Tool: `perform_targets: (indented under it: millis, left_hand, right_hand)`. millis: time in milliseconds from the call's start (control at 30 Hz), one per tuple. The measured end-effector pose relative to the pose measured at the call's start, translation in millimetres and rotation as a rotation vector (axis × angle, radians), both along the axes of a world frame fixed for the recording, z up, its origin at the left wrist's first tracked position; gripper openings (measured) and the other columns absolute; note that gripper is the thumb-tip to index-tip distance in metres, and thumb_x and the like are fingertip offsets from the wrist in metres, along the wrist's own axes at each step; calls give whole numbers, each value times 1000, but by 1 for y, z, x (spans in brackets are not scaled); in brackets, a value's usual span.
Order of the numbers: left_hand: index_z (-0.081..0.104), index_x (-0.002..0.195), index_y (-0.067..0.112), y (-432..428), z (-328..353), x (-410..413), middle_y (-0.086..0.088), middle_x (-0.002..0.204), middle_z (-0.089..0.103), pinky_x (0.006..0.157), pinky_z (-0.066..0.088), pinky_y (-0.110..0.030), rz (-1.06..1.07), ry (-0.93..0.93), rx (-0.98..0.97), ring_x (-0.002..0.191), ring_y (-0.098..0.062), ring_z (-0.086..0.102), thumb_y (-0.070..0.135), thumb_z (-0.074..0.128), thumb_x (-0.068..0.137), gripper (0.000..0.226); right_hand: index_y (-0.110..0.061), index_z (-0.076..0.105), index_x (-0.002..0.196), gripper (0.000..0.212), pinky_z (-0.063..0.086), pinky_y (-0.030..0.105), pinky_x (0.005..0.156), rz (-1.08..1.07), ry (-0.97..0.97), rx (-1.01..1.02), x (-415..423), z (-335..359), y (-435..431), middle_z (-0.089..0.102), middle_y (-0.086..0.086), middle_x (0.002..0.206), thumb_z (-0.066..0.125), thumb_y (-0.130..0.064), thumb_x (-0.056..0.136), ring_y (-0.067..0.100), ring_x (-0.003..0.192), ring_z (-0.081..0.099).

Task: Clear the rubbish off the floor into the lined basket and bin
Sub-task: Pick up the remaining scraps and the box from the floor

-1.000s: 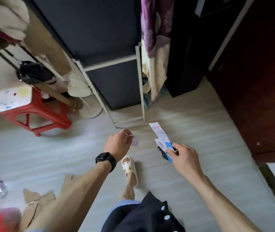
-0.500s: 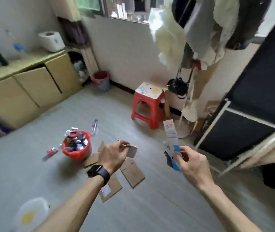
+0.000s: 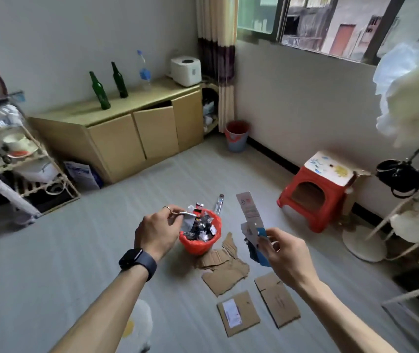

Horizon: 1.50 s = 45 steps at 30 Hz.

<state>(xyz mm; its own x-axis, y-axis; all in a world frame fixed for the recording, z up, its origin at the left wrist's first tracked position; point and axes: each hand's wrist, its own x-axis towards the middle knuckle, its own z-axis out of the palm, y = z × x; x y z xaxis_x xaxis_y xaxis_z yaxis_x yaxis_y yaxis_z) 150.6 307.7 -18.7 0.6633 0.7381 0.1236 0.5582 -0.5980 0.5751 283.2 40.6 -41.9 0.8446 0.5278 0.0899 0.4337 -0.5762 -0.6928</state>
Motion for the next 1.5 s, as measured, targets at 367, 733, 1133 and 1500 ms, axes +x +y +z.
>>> perform_targets:
  millis: [367,733,1133,1500]
  left_hand:
    - [67,100,41,125,-53,69,7,89,73,65,49,-27,-64,190,-34,86,-23,66,43,60,86,16]
    - [63,104,44,244,-121,176,10,97,72,71,49,-28,-207,456,-53,93,-22,65,43,53,87,19]
    - [61,106,37,352,-309,318,5,97,72,68,50,-30,-670,668,-9,92,-21,66,42,45,91,23]
    - [54,131,33,343,-619,358,-6,114,70,81,54,-43,-924,683,-110,103,-33,64,34,45,97,35]
  right_hand:
    - [-28,75,97,13,39,22,58,-124,50,-149,71,-56,119,69,-11,80,73,-25,84,9,64,55]
    - [-45,49,137,46,47,31,74,-84,288,-484,144,-140,231,61,-5,93,50,-30,94,22,92,63]
    - [-41,65,127,34,35,27,64,-505,517,-466,194,-301,362,52,-6,89,56,-30,96,19,86,61]
    - [-25,66,122,38,39,20,76,-836,886,-83,227,-609,430,70,-4,104,70,-24,83,21,104,65]
